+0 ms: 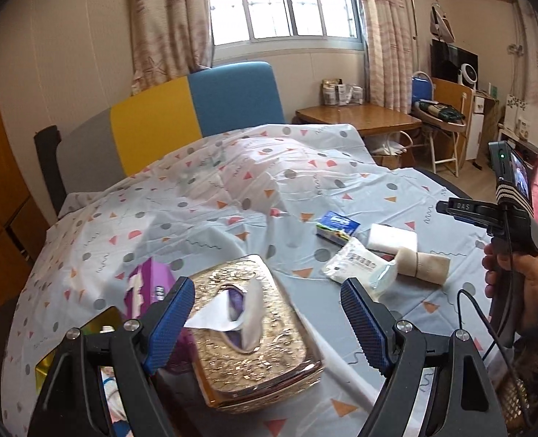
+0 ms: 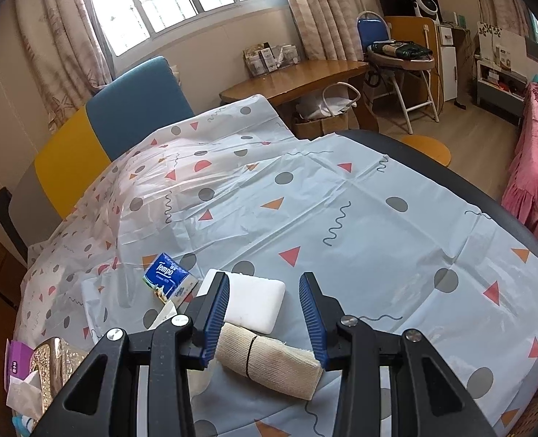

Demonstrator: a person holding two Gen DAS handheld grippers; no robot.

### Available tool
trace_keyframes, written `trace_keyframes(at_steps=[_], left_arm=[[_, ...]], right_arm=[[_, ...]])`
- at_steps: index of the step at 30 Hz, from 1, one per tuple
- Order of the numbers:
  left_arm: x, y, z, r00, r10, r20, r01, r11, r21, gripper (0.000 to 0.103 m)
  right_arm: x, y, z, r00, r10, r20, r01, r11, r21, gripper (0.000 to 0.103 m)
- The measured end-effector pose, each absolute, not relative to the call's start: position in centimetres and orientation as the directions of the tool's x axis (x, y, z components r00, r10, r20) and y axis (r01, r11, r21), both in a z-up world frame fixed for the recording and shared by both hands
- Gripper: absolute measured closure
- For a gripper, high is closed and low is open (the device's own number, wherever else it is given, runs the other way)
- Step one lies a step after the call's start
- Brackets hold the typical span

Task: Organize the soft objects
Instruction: 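Move both grippers back to the remaining items on the sheet, then grasp the white cleaning-wipes pack with the left gripper and lift it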

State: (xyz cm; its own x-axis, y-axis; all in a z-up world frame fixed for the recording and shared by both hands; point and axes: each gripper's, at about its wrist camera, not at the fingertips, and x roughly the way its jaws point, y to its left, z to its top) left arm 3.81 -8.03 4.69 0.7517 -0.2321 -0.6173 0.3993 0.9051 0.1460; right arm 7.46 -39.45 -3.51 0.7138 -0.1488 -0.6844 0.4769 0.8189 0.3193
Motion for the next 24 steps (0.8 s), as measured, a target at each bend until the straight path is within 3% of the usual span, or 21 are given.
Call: trace_keyframes(at_steps=[12, 24], left_arm=[[6.6, -12.9, 1.4, 0.640, -0.290, -0.712, 0.474, 0.878, 0.068, 0.020], [10.8, -18.0, -4.0, 0.437, -0.365, -0.822, 0.468, 0.873, -0.138, 0.023]], right_arm=[[7.3, -40.4, -3.7, 0.712, -0.132, -0.690, 0.499, 0.786, 0.364, 0.063], [6.9, -41.4, -4.0, 0.714, -0.110, -0.691, 0.522, 0.742, 0.421, 0.063]])
